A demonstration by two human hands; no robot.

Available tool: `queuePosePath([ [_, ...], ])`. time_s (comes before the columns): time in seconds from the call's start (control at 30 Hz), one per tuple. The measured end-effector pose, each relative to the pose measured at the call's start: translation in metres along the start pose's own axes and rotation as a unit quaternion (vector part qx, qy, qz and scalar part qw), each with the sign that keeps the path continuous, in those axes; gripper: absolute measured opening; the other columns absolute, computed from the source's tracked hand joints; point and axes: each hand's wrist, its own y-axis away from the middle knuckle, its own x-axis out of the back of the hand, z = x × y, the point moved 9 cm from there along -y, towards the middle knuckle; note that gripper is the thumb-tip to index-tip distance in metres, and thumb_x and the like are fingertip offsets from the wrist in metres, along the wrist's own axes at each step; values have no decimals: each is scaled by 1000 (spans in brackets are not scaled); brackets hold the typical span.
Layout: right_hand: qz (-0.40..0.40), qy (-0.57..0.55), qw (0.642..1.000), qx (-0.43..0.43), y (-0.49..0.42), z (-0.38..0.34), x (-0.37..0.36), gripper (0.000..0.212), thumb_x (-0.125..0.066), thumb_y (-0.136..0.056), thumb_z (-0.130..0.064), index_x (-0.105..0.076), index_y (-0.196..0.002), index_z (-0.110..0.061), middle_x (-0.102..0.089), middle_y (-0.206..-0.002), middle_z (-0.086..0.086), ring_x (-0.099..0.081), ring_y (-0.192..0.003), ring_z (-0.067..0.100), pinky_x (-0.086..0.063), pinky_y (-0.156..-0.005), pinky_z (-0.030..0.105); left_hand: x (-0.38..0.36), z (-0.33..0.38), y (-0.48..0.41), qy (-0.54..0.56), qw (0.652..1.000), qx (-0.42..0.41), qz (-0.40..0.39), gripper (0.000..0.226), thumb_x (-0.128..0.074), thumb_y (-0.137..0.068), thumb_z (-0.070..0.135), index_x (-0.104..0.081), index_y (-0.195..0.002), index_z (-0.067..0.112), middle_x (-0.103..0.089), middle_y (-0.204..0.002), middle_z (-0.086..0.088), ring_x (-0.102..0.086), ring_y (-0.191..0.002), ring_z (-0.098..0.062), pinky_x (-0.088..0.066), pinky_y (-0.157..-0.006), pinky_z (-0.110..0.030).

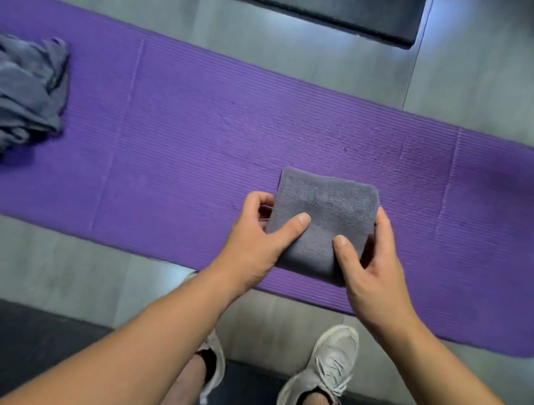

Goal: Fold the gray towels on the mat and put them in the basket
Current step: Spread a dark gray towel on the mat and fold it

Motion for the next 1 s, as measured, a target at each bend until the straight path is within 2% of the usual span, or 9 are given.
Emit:
queuePosePath([
  [0.17, -34, 1, 999, 30, 56, -115, -37, 68, -59, -100, -16, -26, -156, -38, -58, -129, -27, -57, -114, -14, -42, -90, 4, 84, 75, 72, 1, 999, -10, 39, 57, -75, -71, 57, -53, -114, 26, -68, -111, 9, -66, -98, -2, -50, -84, -24],
  [0.27, -63, 14, 996, 58, 78, -176, -66, 64, -57, -102, -22, -27, -150, -49, -52, -141, -29, -50, -126, -11, -40, -98, 6, 134, 112, 110, 23, 997, -16, 77, 57, -71, -71, 62, -53, -114, 30, -68, -112, 9, -66, -101, -4, -53, -88, -29],
  [0.37, -102, 37, 990, 88, 90, -224, -98, 64, -52, -99, -36, -24, -155, -46, -43, -153, -21, -42, -139, 2, -38, -115, 31, 179, 137, 134, 50, 993, -13, 111, 59, -70, -73, 60, -53, -121, 29, -69, -115, 9, -68, -103, -4, -55, -94, -36],
  [0.4, -118, 45, 988, 92, 92, -236, -109, 66, -50, -97, -38, -22, -156, -45, -42, -154, -19, -41, -141, 5, -37, -116, 39, 193, 142, 140, 57, 991, -10, 120, 60, -70, -74, 59, -53, -123, 29, -69, -115, 10, -68, -103, -4, -55, -96, -38],
  [0.47, -156, 58, 981, 102, 96, -257, -133, 68, -48, -94, -40, -19, -156, -45, -41, -155, -17, -39, -143, 8, -36, -117, 45, 221, 150, 152, 79, 987, -6, 140, 62, -69, -74, 61, -53, -124, 29, -70, -116, 10, -68, -105, -5, -56, -97, -43],
  [0.73, -269, 101, 946, 151, 124, -327, -251, 67, -47, -96, -41, -17, -155, -51, -43, -150, -24, -40, -141, 6, -38, -115, 47, 346, 149, 201, 155, 956, 3, 248, 45, -67, -77, 54, -60, -116, 33, -73, -111, 11, -71, -103, -8, -57, -95, -43],
  [0.8, -287, 106, 938, 162, 134, -343, -290, 66, -48, -98, -40, -16, -155, -52, -42, -151, -24, -40, -141, 7, -39, -114, 47, 386, 146, 212, 159, 951, 4, 265, 44, -68, -78, 54, -61, -117, 33, -73, -111, 12, -70, -103, -8, -57, -92, -39],
  [0.9, -309, 105, 930, 170, 149, -368, -355, 64, -50, -103, -30, -19, -153, -56, -43, -149, -28, -43, -138, 4, -42, -112, 44, 456, 137, 226, 159, 945, 8, 284, 31, -72, -88, 46, -62, -114, 32, -73, -109, 12, -70, -104, -8, -56, -89, -34],
  [1.0, -316, 94, 932, 154, 162, -387, -429, 64, -53, -104, -28, -23, -149, -62, -45, -143, -36, -48, -132, -2, -46, -109, 39, 534, 127, 234, 142, 948, 25, 285, 43, -69, -77, 59, -62, -113, 35, -74, -108, 14, -70, -103, -9, -57, -92, -43],
])
